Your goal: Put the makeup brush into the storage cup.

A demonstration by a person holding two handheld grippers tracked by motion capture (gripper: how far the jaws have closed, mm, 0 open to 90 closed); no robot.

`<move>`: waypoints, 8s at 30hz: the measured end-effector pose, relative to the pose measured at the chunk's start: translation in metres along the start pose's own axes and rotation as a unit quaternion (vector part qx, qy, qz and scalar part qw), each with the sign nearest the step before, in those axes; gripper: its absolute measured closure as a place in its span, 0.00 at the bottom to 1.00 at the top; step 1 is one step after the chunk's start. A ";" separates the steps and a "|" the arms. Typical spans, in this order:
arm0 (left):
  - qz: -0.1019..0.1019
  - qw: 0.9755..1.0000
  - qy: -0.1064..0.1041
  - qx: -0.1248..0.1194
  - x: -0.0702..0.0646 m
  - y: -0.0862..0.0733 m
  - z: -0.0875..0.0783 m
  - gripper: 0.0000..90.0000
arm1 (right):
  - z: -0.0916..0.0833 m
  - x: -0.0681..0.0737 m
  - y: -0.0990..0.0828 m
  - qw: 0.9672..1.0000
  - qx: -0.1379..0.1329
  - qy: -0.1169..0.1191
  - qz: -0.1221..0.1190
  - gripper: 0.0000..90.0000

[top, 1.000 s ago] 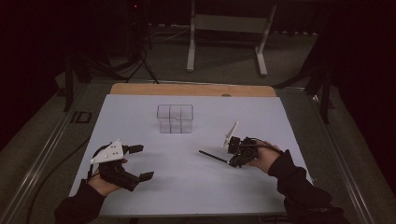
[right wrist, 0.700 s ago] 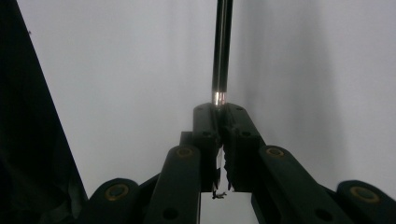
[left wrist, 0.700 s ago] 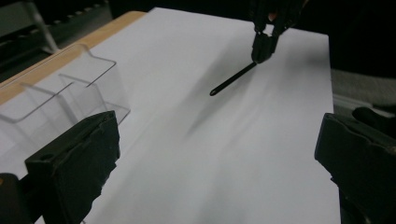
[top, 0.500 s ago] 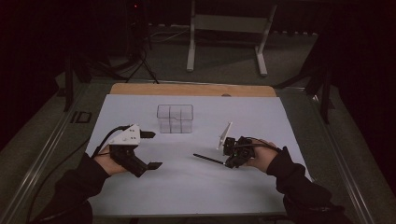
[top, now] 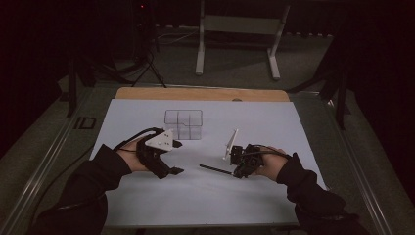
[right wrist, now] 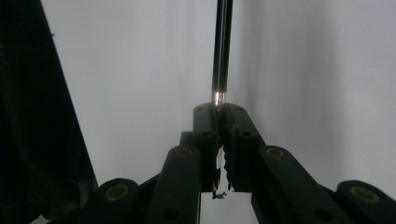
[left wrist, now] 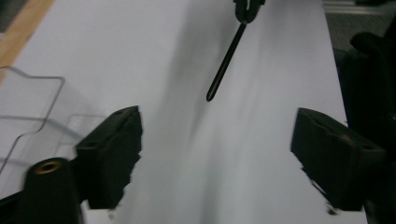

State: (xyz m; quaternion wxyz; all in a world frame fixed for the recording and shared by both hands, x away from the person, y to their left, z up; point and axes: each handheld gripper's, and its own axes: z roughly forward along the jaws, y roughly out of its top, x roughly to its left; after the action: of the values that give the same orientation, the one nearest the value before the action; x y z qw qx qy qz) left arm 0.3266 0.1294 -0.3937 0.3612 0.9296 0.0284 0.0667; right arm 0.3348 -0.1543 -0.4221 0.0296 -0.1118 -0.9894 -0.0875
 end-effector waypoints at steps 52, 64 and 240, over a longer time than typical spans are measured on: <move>0.124 0.982 -0.036 0.140 -0.013 0.028 0.098 0.82 | 0.006 0.002 0.009 1.000 0.010 0.023 -0.005 0.93; 0.155 0.975 -0.028 0.158 -0.016 0.029 0.100 0.95 | 0.007 0.005 0.012 0.999 0.014 0.029 -0.010 0.93; -0.189 0.960 0.104 -0.180 -0.027 -0.061 0.050 0.95 | -0.008 -0.007 0.029 0.804 -0.516 0.071 0.287 0.92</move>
State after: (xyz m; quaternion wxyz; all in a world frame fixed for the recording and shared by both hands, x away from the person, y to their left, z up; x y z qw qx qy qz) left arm 0.3066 0.1385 -0.4744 0.5239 0.8147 0.2283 0.0978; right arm 0.3490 -0.1294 -0.4096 0.0615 -0.3825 -0.7164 -0.5802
